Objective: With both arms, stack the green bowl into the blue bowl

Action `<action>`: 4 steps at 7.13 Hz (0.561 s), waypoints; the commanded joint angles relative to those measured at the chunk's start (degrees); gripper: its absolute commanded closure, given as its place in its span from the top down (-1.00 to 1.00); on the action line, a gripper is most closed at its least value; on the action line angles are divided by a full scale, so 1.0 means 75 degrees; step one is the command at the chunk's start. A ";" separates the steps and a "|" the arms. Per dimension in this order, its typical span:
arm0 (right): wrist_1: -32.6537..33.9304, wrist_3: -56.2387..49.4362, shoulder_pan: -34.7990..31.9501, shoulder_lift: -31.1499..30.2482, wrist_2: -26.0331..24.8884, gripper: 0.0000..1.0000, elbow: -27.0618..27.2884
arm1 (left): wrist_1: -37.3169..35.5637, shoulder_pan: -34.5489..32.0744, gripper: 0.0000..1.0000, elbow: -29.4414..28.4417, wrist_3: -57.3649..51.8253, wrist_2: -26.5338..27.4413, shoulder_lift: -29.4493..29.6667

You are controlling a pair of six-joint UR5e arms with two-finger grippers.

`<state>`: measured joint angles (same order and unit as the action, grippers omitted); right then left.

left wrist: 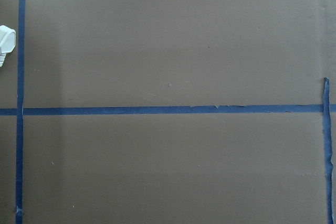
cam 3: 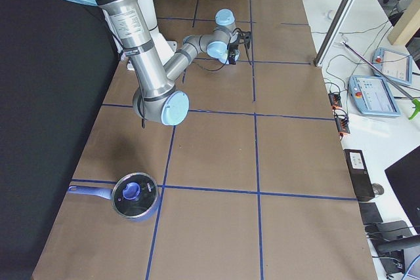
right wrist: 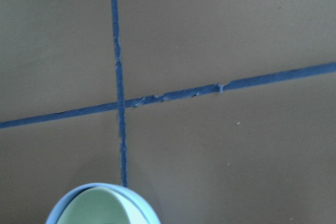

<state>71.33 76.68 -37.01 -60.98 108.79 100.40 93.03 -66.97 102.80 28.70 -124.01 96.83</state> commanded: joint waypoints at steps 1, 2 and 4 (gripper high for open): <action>0.2138 -0.2581 -0.1281 -0.0200 0.0888 1.00 0.0591 | -0.0075 -0.0757 1.00 -0.0287 -0.1184 -0.0360 -0.0124; 0.2880 -0.4115 -0.1914 -0.0457 0.1195 1.00 0.0908 | -0.0586 -0.1353 1.00 -0.0509 -0.2153 -0.0885 -0.0125; 0.3542 -0.6194 -0.3377 -0.1100 0.2199 1.00 0.0934 | -0.1442 -0.2374 1.00 -0.0931 -0.3516 -0.0938 -0.0125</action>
<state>94.57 40.50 -55.50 -66.16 120.33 107.04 86.00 -80.06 97.82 8.41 -130.31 95.93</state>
